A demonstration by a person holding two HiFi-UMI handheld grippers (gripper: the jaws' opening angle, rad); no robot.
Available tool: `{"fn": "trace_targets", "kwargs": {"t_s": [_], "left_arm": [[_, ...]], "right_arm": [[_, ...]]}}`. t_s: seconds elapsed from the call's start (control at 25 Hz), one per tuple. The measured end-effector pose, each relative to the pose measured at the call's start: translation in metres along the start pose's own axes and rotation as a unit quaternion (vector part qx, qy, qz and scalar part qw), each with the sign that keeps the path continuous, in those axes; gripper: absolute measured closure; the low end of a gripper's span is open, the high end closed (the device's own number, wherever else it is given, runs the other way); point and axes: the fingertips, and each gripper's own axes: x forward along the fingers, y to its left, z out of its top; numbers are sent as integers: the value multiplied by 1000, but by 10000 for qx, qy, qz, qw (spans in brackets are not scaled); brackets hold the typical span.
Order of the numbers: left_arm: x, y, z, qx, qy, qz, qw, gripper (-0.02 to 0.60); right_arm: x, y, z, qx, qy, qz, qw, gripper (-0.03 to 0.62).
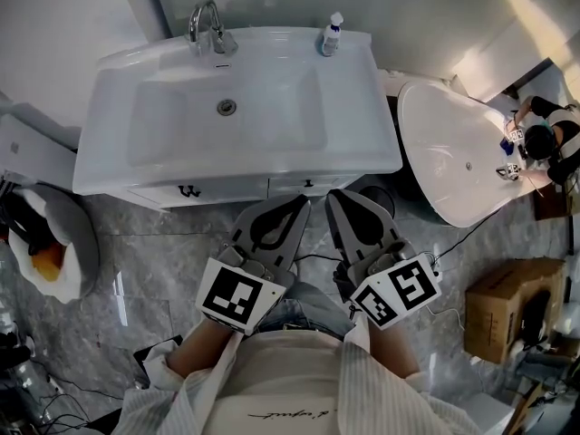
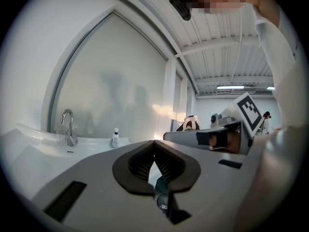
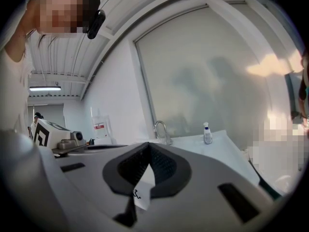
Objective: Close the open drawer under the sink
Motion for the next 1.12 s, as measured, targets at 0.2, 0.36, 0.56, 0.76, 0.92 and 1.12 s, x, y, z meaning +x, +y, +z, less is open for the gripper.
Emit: {"fn": "trace_targets", "kwargs": {"t_s": [0.2, 0.36, 0.56, 0.76, 0.92, 1.12], "left_arm": [[1, 4, -1, -2, 14, -2, 10000, 566], [3, 4, -2, -12, 28, -25, 10000, 566], [8, 4, -5, -22, 72, -40, 10000, 566], [9, 2, -7, -30, 84, -67, 9999, 566], [11, 1, -9, -22, 111, -76, 9999, 566], [11, 2, -10, -41, 136, -82, 9999, 566]], "right_arm": [[2, 0, -4, 13, 62, -16, 10000, 585], [3, 1, -7, 8, 112, -3, 9999, 585], [2, -4, -9, 27, 158, -25, 9999, 585], [1, -5, -12, 57, 177, -36, 9998, 585], [1, -8, -12, 78, 202, -40, 9998, 585], [2, -9, -15, 111, 237, -44, 9996, 585]]}}
